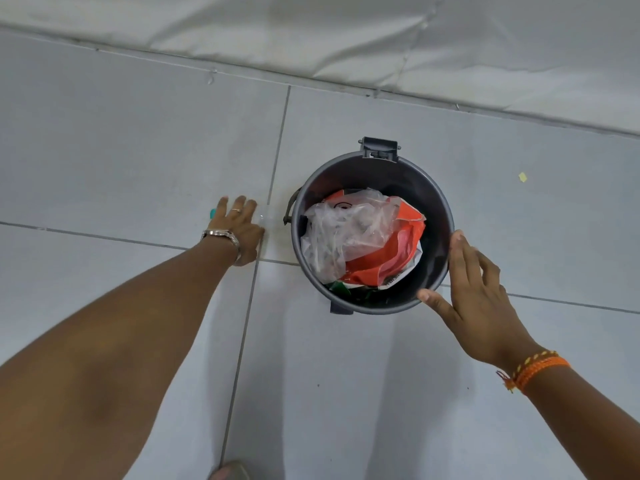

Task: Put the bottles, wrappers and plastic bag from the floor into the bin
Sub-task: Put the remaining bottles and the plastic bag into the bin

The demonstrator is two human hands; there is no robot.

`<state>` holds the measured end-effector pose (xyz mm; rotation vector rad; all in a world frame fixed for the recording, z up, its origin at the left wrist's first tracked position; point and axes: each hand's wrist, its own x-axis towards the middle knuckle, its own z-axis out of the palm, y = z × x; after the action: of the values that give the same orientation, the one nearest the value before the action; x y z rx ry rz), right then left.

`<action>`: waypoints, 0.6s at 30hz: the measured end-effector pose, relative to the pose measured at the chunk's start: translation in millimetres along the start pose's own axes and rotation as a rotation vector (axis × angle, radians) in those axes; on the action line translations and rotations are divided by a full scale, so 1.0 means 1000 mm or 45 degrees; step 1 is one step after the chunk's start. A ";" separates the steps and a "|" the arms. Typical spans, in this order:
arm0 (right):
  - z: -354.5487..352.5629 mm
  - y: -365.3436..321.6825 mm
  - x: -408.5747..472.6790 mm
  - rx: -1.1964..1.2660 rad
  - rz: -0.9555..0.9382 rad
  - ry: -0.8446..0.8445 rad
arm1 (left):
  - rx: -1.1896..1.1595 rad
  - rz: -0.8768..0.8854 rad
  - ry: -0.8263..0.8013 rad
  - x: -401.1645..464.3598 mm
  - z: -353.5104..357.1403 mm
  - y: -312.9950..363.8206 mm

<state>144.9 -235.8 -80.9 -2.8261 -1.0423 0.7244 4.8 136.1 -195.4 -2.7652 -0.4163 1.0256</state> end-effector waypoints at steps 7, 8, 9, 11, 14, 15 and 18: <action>-0.011 -0.004 -0.002 -0.024 0.058 -0.063 | -1.123 -0.606 0.538 -0.076 -0.051 -0.010; -0.014 -0.006 -0.003 -0.027 0.068 -0.078 | -1.273 -0.673 0.668 -0.090 -0.065 -0.006; -0.016 -0.009 -0.002 -0.030 0.072 -0.094 | -1.409 -0.701 0.794 -0.105 -0.078 -0.001; -0.020 -0.012 -0.003 -0.034 0.082 -0.120 | -1.671 -0.635 0.920 -0.136 -0.112 0.017; -0.023 -0.016 -0.001 -0.032 0.105 -0.176 | -2.061 -0.343 0.694 -0.162 -0.155 0.055; -0.024 -0.016 0.000 -0.031 0.115 -0.200 | -2.171 -0.245 0.544 -0.165 -0.165 0.070; -0.026 -0.017 0.000 -0.025 0.120 -0.234 | -2.097 -0.205 0.158 -0.149 -0.175 0.103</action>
<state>146.2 -220.3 -54.3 -2.8866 -0.9470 1.0047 32.0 -18.1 1.7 -3.7830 -2.2208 0.3971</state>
